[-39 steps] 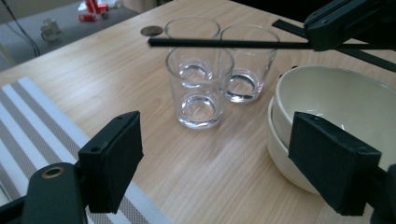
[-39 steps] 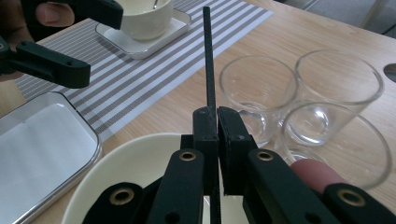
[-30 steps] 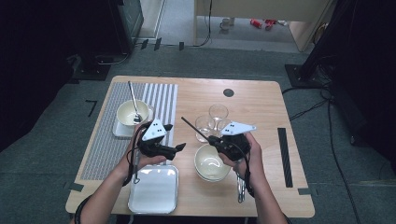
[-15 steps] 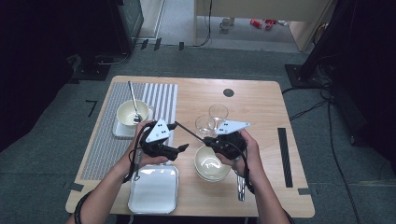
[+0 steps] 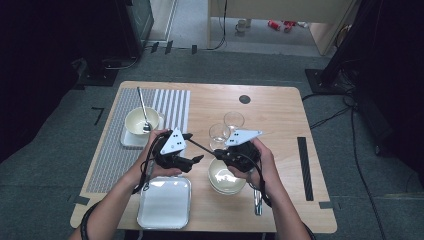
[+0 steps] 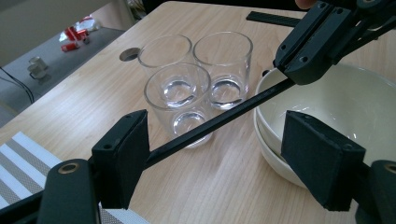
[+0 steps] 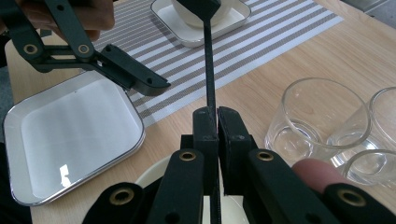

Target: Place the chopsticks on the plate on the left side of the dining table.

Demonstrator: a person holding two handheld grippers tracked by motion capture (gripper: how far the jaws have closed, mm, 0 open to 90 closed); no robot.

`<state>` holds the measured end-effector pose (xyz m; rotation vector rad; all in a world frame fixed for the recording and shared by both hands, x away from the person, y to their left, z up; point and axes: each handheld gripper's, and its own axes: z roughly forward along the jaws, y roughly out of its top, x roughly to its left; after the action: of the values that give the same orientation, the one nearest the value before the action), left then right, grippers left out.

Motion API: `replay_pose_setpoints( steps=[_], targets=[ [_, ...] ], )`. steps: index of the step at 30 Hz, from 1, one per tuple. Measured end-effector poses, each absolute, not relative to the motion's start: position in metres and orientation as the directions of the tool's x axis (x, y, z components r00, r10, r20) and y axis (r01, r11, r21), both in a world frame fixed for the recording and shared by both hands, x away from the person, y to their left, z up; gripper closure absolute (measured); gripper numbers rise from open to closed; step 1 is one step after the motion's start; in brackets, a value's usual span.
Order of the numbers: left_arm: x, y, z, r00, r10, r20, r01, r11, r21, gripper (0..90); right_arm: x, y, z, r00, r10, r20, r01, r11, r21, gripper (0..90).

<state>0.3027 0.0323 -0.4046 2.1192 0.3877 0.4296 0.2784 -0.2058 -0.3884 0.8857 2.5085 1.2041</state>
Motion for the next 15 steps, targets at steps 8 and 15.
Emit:
replay_pose_setpoints(
  steps=[8, 15],
  targets=[
    [0.298, 0.025, -0.407, 0.896, 0.394, 0.204, 0.074, -0.585, 0.808, 31.3, 0.276, -0.203, -0.387, -0.803, 0.592, 0.073, 0.425, 0.481, 0.767, 87.6],
    [0.292, 0.019, -0.41, 0.89, 0.38, 0.254, 0.046, -0.628, 0.777, 37.2, 0.274, -0.198, -0.386, -0.815, 0.575, 0.07, 0.417, 0.498, 0.76, 87.5]
  ],
)
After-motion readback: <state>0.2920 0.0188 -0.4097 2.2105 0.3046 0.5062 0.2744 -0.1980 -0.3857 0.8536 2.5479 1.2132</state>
